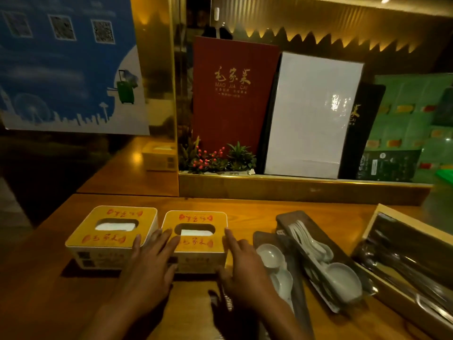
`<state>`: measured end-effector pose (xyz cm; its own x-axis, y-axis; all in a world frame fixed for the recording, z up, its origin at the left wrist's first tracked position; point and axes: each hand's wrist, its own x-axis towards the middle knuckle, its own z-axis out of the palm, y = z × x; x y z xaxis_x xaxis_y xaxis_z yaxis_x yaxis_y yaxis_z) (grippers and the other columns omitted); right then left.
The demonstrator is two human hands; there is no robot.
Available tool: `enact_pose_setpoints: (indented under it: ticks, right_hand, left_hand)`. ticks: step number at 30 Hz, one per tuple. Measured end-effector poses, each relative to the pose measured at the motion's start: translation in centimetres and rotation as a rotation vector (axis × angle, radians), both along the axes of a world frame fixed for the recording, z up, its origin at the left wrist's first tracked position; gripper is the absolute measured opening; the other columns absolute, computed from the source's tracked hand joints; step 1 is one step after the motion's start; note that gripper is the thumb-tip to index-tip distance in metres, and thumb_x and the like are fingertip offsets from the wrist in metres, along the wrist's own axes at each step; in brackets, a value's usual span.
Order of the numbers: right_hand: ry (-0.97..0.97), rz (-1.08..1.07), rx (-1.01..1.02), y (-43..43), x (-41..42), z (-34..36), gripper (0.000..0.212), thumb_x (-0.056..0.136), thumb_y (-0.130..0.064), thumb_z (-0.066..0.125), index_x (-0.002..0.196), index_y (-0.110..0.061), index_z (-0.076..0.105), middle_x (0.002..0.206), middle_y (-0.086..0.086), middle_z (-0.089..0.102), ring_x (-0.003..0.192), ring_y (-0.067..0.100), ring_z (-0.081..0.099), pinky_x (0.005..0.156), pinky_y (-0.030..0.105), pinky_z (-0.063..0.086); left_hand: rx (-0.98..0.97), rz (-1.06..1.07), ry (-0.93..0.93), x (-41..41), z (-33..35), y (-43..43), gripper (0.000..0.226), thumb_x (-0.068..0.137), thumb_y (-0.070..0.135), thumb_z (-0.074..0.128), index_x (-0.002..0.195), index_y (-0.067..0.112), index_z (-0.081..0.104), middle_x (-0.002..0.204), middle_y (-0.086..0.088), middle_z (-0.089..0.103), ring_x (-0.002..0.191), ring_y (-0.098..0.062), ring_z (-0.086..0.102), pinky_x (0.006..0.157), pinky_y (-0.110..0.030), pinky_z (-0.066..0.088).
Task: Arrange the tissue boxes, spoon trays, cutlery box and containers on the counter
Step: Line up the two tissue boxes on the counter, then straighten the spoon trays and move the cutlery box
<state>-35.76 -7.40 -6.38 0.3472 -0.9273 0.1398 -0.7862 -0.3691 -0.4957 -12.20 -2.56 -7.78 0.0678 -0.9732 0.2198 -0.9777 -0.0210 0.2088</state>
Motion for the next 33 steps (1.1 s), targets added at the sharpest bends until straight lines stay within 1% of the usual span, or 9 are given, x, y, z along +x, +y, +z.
enact_pose_setpoints:
  ticks: [3, 6, 10, 14, 17, 20, 25, 30, 33]
  right_hand:
    - [-0.015, -0.087, -0.015, 0.4, -3.6, 1.2, 0.082, 0.088, -0.050, 0.062, 0.153, -0.039, 0.013, 0.149, -0.001, 0.036, 0.132, 0.022, 0.039, 0.104, 0.038, 0.043]
    - [0.069, -0.183, -0.061, 2.1, -7.9, 1.8, 0.069, 0.084, -0.058, 0.061, 0.143, -0.035, 0.033, 0.141, 0.000, 0.043, 0.125, 0.020, 0.043, 0.099, 0.035, 0.044]
    - [0.157, -0.239, 0.139, 5.9, -11.8, 1.7, 0.105, 0.056, -0.091, 0.054, 0.144, -0.041, 0.028, 0.152, 0.001, 0.031, 0.135, 0.023, 0.038, 0.106, 0.039, 0.041]
    - [0.150, -0.189, 0.279, 8.5, -12.6, 1.6, 0.133, 0.040, -0.097, 0.060, 0.152, -0.042, 0.014, 0.157, 0.000, 0.018, 0.144, 0.023, 0.024, 0.117, 0.038, 0.027]
    - [0.130, -0.153, 0.256, 9.3, -12.3, 0.7, 0.120, 0.049, -0.092, 0.063, 0.150, -0.040, 0.026, 0.152, -0.002, 0.021, 0.136, 0.018, 0.035, 0.114, 0.032, 0.031]
    - [0.175, -0.109, 0.227, 9.9, -11.8, 0.8, 0.111, 0.060, -0.089, 0.060, 0.151, -0.035, 0.028, 0.159, -0.003, 0.013, 0.141, 0.019, 0.028, 0.112, 0.027, 0.027]
    - [0.127, 0.008, 0.184, 10.3, -10.6, 1.8, 0.095, 0.078, -0.070, 0.065, 0.154, -0.033, 0.020, 0.162, -0.003, 0.008, 0.142, 0.020, 0.028, 0.099, 0.010, 0.021]
    - [0.122, 0.032, 0.226, 9.1, -9.6, 1.0, 0.108, 0.070, -0.084, 0.048, 0.155, -0.028, 0.014, 0.164, 0.000, -0.005, 0.143, 0.026, 0.031, 0.110, 0.031, 0.032]
    - [0.135, 0.010, 0.254, 8.3, -9.6, -0.2, 0.102, 0.080, -0.076, 0.052, 0.157, -0.028, 0.005, 0.163, 0.003, -0.019, 0.147, 0.028, 0.022, 0.112, 0.037, 0.034]
  left_hand:
    - [-0.015, 0.002, 0.070, -1.0, 0.4, 0.8, 0.073, 0.093, 0.047, 0.056, 0.155, 0.041, 0.017, 0.167, 0.008, 0.002, 0.153, -0.017, -0.008, 0.123, -0.054, -0.001]
    - [-0.055, -0.051, 0.145, -3.2, 1.1, 1.9, 0.074, 0.092, 0.045, 0.059, 0.153, 0.044, 0.017, 0.164, 0.016, -0.009, 0.151, -0.012, -0.016, 0.120, -0.047, 0.002]
    - [-0.100, -0.210, 0.328, -7.3, 2.0, 3.5, 0.067, 0.091, 0.046, 0.061, 0.150, 0.047, 0.028, 0.162, 0.025, 0.003, 0.147, -0.004, 0.011, 0.117, -0.036, 0.027]
    - [0.046, -0.307, 0.652, -11.1, 0.9, 5.1, 0.060, 0.080, 0.067, 0.055, 0.138, 0.055, 0.041, 0.156, 0.030, 0.025, 0.144, -0.002, 0.030, 0.113, -0.034, 0.040]
    - [0.166, -0.341, 0.684, -13.4, -0.3, 6.0, 0.069, 0.075, 0.079, 0.052, 0.138, 0.053, 0.042, 0.158, 0.026, 0.023, 0.143, -0.005, 0.033, 0.112, -0.031, 0.040]
    - [0.199, -0.350, 0.630, -14.6, -1.0, 6.8, 0.077, 0.084, 0.064, 0.056, 0.152, 0.035, 0.035, 0.162, 0.021, 0.019, 0.146, -0.004, 0.028, 0.117, -0.031, 0.032]
    - [0.190, -0.298, 0.664, -14.7, -1.8, 7.1, 0.074, 0.094, 0.049, 0.055, 0.158, 0.029, 0.023, 0.166, 0.015, 0.014, 0.149, -0.006, 0.021, 0.117, -0.021, 0.023]
    - [0.157, -0.263, 0.726, -14.6, -2.0, 6.5, 0.071, 0.098, 0.033, 0.056, 0.159, 0.027, 0.020, 0.167, 0.014, 0.012, 0.148, -0.009, 0.026, 0.116, -0.025, 0.029]
    - [0.160, -0.236, 0.718, -14.9, -2.1, 6.2, 0.069, 0.100, 0.029, 0.053, 0.159, 0.026, 0.017, 0.166, 0.014, 0.012, 0.148, -0.011, 0.027, 0.111, -0.021, 0.030]
